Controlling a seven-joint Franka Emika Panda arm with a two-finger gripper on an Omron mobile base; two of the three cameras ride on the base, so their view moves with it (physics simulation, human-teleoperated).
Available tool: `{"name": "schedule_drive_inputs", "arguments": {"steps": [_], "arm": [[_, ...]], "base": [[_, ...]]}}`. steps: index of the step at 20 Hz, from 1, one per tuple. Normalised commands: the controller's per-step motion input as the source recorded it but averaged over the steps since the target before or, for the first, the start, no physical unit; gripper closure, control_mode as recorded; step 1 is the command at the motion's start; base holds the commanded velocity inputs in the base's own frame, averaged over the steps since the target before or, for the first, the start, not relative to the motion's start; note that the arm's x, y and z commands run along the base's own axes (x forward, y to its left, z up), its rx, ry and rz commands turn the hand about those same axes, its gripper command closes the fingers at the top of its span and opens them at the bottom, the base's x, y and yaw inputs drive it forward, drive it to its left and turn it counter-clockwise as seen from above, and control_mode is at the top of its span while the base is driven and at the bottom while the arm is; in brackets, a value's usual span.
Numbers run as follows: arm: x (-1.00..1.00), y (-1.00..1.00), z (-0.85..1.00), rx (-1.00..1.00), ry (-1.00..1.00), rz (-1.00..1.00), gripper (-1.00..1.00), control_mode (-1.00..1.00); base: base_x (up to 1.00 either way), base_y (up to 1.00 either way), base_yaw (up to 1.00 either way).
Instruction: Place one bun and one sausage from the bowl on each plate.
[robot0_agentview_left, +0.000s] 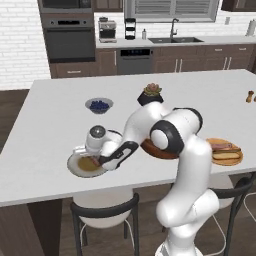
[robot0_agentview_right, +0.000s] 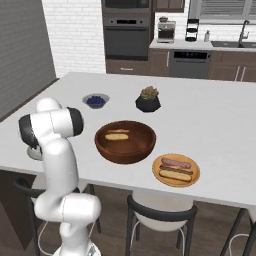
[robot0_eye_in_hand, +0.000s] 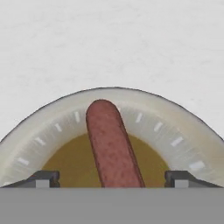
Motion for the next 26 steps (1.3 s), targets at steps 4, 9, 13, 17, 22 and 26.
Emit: {"name": "schedule_drive_inputs", "arguments": {"steps": [4, 9, 13, 17, 22, 26], "arm": [[0.02, -0.28, 1.0, 0.0, 0.01, -0.1, -1.0, -1.0], [0.0, -0.58, 1.0, 0.0, 0.07, -0.21, -1.0, -1.0], [0.0, -0.96, 1.0, 0.04, 0.25, -0.38, -1.0, -1.0], [-0.29, -1.0, 1.0, 0.18, 0.19, -0.32, -1.0, -1.0], [-0.47, -1.0, 0.99, 0.34, 0.23, -0.35, -1.0, -1.0], [-0.39, -1.0, 0.08, 0.27, 0.24, -0.34, -1.0, -1.0]], "base": [[0.0, 0.0, 0.0], [0.0, 0.0, 0.0], [0.0, 0.0, 0.0], [0.0, 0.0, 0.0], [0.0, 0.0, 0.0], [0.0, 0.0, 0.0]]}}
